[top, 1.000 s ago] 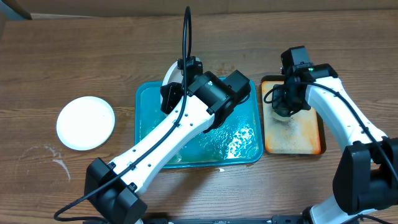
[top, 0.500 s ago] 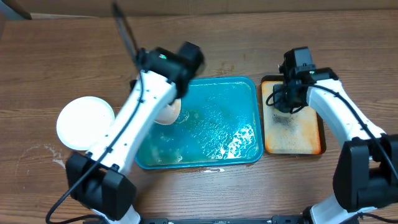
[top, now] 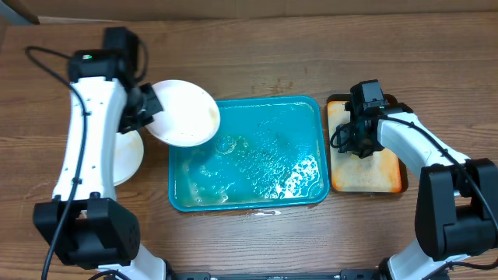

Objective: Clean dirty plates on tray and stack at the side
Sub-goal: 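Carry the white plate left and stack it on the plate pile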

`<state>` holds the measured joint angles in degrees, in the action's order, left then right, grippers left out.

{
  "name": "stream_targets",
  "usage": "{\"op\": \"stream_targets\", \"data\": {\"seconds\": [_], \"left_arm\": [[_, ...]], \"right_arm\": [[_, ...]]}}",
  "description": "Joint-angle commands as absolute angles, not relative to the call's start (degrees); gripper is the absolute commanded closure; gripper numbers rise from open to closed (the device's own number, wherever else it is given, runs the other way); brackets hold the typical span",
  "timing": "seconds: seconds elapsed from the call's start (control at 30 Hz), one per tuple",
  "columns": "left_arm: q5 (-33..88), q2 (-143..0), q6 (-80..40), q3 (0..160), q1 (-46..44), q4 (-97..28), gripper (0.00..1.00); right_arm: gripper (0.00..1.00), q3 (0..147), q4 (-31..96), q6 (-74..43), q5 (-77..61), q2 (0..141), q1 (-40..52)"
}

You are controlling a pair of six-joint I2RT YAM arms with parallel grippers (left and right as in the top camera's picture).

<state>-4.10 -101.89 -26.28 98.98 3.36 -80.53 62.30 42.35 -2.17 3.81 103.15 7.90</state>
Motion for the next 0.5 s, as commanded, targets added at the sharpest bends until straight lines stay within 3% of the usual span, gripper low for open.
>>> {"op": "stream_targets", "data": {"seconds": [0.0, 0.1, 0.27, 0.47], "left_arm": [[0.01, -99.5, -21.52, 99.44, 6.24, -81.25, 0.96], [-0.25, -99.5, -21.34, 99.44, 8.23, -82.06, 0.96], [-1.34, -99.33, -20.53, 99.44, 11.05, -82.7, 0.96], [-5.19, -97.06, -20.34, 99.44, 14.04, -84.23, 0.96]], "right_arm": [[0.39, 64.82, 45.04, -3.01, 3.79, 102.08, 7.64], [0.37, 68.88, 48.42, -3.01, 3.81, 99.63, 7.64], [0.25, 73.14, 52.53, -2.96, 3.81, 94.94, 7.64], [0.27, 73.6, 55.46, -2.98, 3.62, 90.5, 7.64]]}}
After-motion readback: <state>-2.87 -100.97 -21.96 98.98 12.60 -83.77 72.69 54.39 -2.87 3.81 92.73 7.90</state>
